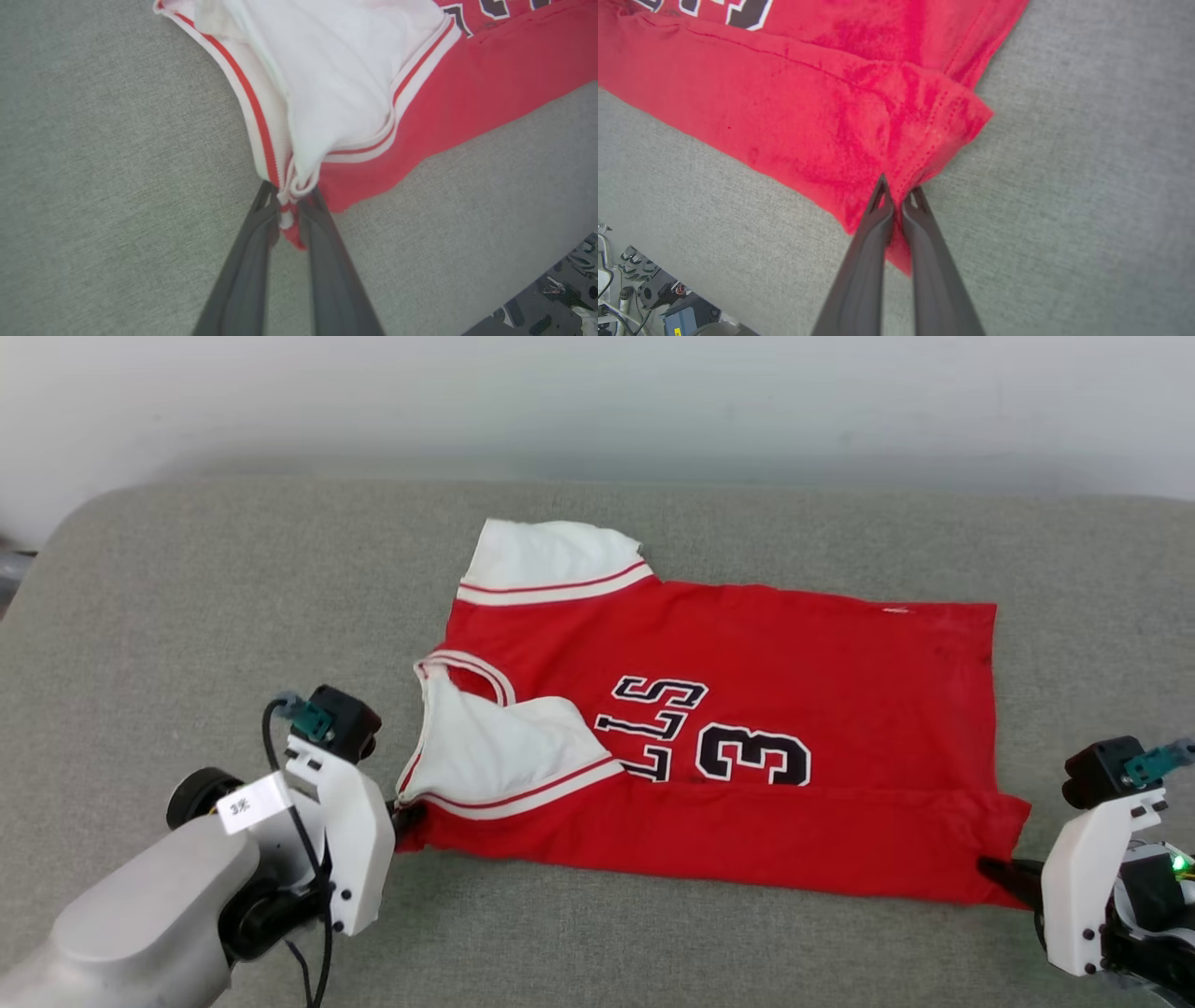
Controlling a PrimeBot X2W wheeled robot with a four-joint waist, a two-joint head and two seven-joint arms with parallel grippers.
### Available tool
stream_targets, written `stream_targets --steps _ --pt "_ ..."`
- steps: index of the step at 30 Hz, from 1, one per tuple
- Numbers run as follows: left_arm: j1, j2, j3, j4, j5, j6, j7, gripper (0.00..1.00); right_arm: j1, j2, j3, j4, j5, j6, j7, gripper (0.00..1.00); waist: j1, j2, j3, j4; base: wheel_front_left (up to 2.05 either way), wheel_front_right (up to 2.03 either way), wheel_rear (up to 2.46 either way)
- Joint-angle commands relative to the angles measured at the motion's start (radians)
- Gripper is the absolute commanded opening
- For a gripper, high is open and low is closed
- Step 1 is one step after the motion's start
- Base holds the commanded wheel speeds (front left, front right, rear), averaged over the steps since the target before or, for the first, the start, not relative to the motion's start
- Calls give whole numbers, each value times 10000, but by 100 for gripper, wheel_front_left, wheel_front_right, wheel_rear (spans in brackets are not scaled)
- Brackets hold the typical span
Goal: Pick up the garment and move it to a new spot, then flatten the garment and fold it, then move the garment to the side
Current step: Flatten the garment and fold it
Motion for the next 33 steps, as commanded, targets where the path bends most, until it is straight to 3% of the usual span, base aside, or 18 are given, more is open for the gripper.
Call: stream_targets --steps 1,16,24,32,33 --pt "246 157 47 -145 -62 89 -56 0 188 -149 -36 -151 124 -8 -88 0 0 0 -248 -94 0 0 0" --pt "2187 1318 -131 -1921 -524 1061 -334 0 1966 -942 -757 -1596 351 -10 237 0 0 0 -976 -274 0 0 0" --pt "3160 1345 -182 -2070 -1003 1442 -614 0 2954 -585 -1109 -1449 233 -10 521 0 0 0 -1028 -242 0 0 0" --pt "3387 1087 -240 -1405 -1163 1305 -735 0 3112 -160 -935 -904 -188 -10 211 0 0 0 -893 -195 0 0 0" --pt "3376 1053 -232 -1324 -1161 1278 -760 15 3080 -125 -921 -859 -205 -10 139 32 0 0 -907 -189 0 0 0"
